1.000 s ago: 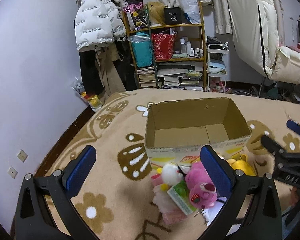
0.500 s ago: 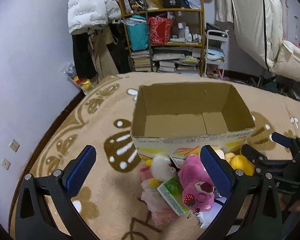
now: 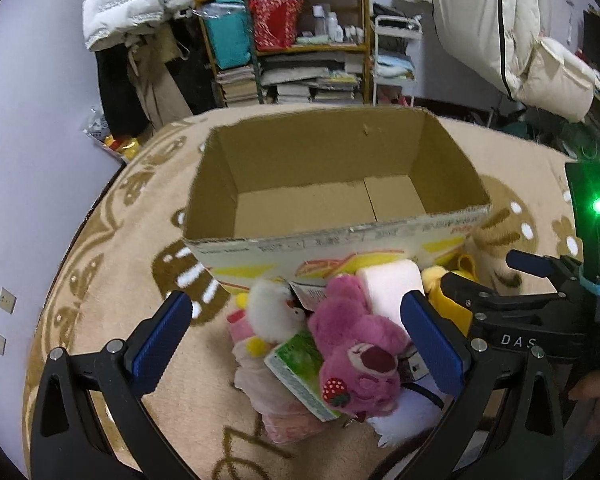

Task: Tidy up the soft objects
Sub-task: 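Lower the left gripper onto the pink bear while the right gripper grasps the yellow duck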

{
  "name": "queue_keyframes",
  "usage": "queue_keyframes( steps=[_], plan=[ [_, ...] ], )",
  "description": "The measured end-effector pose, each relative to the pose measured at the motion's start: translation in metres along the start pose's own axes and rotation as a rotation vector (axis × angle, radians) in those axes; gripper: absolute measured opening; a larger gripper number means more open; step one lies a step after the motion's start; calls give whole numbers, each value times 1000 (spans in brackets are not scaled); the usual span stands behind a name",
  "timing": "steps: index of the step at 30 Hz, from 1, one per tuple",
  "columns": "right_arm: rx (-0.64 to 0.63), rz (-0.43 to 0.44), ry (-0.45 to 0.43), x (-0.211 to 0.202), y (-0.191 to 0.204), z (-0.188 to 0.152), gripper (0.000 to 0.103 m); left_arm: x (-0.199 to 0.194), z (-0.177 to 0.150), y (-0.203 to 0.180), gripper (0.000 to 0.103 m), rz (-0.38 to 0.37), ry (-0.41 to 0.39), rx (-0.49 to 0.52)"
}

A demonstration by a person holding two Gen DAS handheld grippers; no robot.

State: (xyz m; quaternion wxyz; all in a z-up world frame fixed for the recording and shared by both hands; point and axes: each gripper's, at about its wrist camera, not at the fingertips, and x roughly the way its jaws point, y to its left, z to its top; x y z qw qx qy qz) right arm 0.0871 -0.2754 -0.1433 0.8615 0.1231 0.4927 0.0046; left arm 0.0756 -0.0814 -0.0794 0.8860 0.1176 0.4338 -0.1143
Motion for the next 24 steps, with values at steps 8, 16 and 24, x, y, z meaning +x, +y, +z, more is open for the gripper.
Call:
queue_keyframes(
  steps=[8,16,24],
  plan=[
    [43,13,74,16,-8,-1,102,23,-6,-16,103,-21,83,56],
    [71,31,125,27,-13,-1,102,44,-13,-17,103,2,159,62],
    [66,80,176,40,-11,-1,89,52,-19,-14,94,-15,208,49]
  ],
)
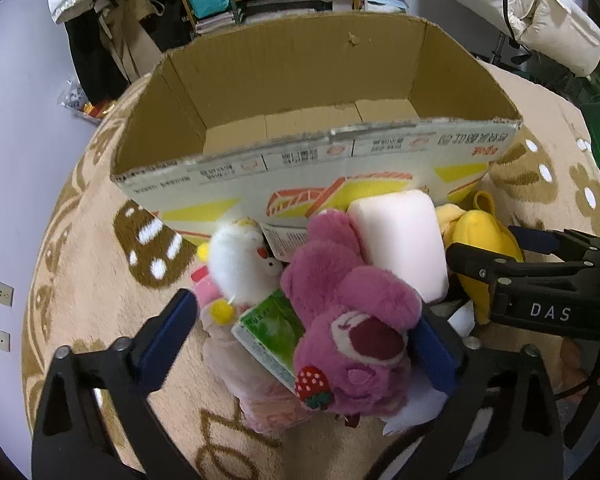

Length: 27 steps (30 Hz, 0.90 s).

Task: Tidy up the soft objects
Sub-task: 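Lower the left gripper onto the pink bear while the right gripper grasps the yellow duck, then lift the pink bear with the left gripper while the right gripper lifts the yellow duck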

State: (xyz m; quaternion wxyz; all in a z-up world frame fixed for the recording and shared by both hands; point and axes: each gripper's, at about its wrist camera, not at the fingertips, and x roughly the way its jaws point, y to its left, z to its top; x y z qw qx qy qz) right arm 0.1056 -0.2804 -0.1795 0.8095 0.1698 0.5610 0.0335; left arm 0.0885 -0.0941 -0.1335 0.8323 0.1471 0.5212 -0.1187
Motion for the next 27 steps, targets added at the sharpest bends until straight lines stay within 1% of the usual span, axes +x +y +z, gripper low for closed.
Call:
queue_keyframes(
  steps=[6,8,9,10,11,14,19,22,27],
  plan=[
    [-7,-2,9,4,5,3,86,4,-4,-2,72,-56,32,-9],
    [-5,-1,8,4,5,5,85,2,-5,-3,58,-71,31,-6],
    [-6,-2,6,6,6,2,85,2,-6,-4,54,-82,33,-2],
    [-7,-1,3,3,10,-5,83,1,-7,-5,48,-99,36,0],
    [-9,-2,-2,2,5,-9,83,0,-7,-5,42,-105,37,-1],
    [-13,-3,-12,-5,1,-12,80,-4,-8,-6,38,-110,34,-2],
    [-24,-6,-36,-18,3,-17,74,-12,-9,-1,38,-105,16,-20],
    [-29,-6,-69,-28,5,-18,73,-20,-10,5,38,-94,-7,-37],
    [-48,12,-150,-48,11,-19,70,-33,-12,14,37,-90,-41,-66]
  ],
)
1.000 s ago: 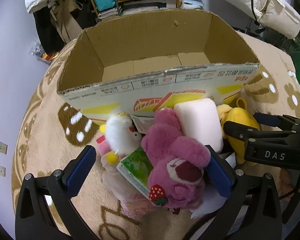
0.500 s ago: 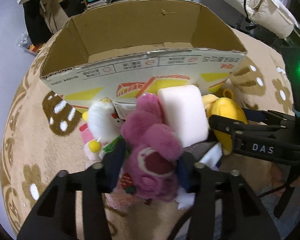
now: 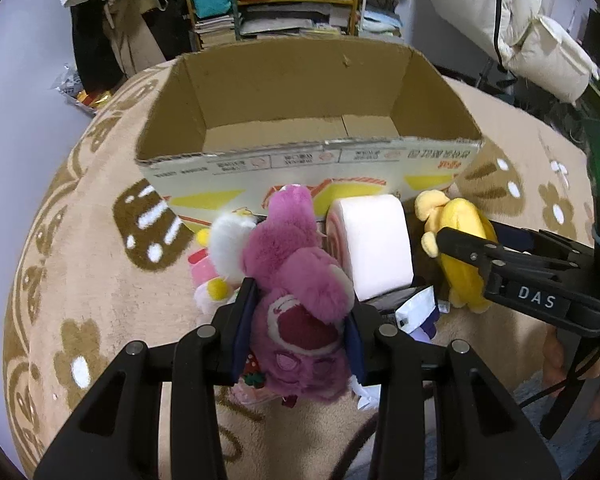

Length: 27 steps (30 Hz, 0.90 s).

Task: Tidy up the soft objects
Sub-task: 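Lift the pink bear with the left gripper while the right gripper lifts the yellow duck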

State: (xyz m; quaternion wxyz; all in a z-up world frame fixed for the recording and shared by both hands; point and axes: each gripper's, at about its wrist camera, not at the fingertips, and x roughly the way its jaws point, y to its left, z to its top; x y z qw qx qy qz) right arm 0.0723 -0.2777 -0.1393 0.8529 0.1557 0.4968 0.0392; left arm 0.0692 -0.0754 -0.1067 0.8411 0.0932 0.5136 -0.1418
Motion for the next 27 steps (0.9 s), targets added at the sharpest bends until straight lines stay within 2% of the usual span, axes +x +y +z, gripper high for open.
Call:
queue_keyframes(
  steps=[14,27],
  plan=[
    [-91,26,-231,-54,28,-4,69,-48,-5,16,37,23,-128,-63],
    [-210,28,-444,-106,57,-6,69,-98,1,44,37,80,-317,-140]
  ],
)
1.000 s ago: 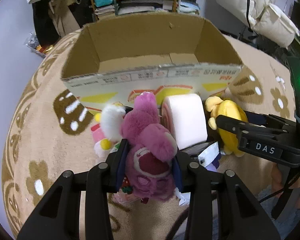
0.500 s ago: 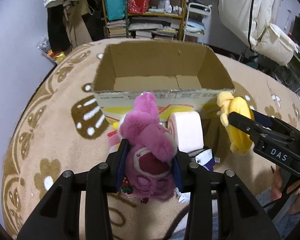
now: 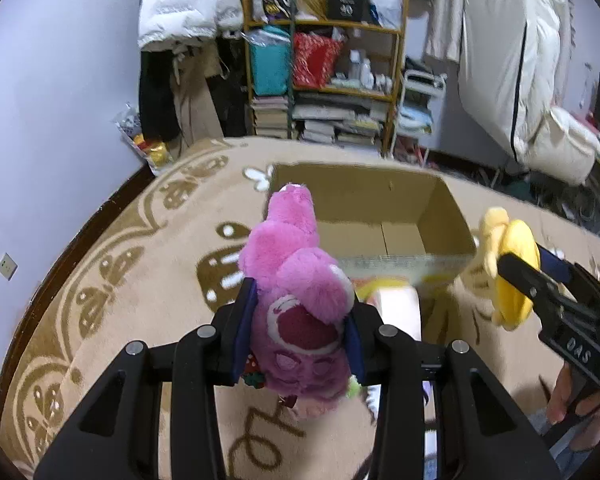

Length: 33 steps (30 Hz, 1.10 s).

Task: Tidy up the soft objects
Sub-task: 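Lift the pink bear with the left gripper while the right gripper lifts the yellow duck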

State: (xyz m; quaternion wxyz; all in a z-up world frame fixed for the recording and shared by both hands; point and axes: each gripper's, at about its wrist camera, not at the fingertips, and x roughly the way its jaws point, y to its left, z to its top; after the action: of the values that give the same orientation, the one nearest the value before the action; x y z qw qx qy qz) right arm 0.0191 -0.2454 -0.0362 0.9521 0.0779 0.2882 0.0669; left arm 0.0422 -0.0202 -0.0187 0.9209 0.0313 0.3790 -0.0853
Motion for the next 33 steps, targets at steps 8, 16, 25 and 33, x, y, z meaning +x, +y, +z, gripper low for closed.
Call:
queue_keyframes(
  steps=[8,16,25,33],
  plan=[
    [-25,2,-56,-3,10,14,69,-8,15,10,37,19,-60,-35],
    [-34,27,-107,0,10,34,69,-22,30,2,37,59,-101,22],
    [-40,36,-145,16,10,61,69,-20,57,6,37,103,-106,47],
    [-49,26,-137,32,6,72,69,-5,85,-6,37,77,-121,81]
  ],
)
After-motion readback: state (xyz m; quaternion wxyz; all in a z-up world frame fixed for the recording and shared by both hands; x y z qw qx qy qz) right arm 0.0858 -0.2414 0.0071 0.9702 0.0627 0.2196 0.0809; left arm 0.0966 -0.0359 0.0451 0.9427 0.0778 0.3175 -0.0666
